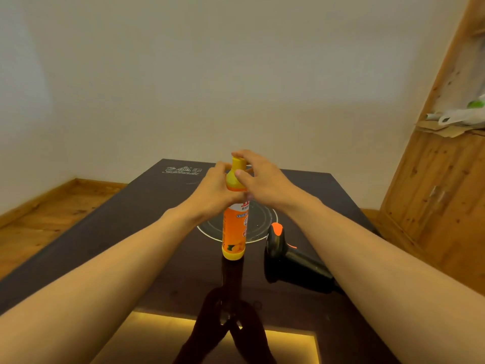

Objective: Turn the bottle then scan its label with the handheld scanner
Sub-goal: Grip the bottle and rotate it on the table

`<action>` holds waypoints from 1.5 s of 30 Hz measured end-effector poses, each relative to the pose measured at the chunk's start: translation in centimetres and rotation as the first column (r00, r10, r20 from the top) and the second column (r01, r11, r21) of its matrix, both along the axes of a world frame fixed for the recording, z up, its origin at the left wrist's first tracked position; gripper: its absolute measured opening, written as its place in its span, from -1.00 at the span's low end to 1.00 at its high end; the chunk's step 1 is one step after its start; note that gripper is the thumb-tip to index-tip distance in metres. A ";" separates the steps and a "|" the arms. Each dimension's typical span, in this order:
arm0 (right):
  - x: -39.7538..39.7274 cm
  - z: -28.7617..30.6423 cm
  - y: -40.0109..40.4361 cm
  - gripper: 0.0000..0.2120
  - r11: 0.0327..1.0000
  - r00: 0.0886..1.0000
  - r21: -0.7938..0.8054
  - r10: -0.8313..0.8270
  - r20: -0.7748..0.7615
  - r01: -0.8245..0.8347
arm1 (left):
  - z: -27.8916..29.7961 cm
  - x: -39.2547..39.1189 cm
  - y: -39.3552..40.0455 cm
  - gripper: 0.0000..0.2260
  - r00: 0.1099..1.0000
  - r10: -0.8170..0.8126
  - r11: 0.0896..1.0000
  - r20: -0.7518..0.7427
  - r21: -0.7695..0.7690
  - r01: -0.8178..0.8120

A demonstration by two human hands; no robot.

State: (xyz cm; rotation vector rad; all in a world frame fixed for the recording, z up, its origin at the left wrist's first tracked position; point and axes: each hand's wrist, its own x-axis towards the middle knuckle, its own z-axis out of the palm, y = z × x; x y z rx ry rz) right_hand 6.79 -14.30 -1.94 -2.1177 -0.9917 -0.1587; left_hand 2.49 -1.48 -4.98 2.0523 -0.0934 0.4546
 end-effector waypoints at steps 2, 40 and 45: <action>0.2 0.1 0.2 -0.59 0.999 0.999 -0.034 -0.019 0.045 0.020 | -0.3 0.3 -0.2 -0.49 0.999 0.035 0.999 0.011 0.027 -0.035; 1.0 -2.5 1.4 -0.56 0.989 0.984 0.056 -0.128 -0.123 0.136 | -4.0 0.7 0.4 -0.50 0.995 0.049 0.993 -0.086 -0.106 -0.058; 0.9 -2.9 1.2 -0.49 0.992 0.984 0.030 -0.119 -0.135 0.124 | -4.1 1.2 0.0 -0.55 0.992 0.120 0.990 -0.040 -0.069 -0.123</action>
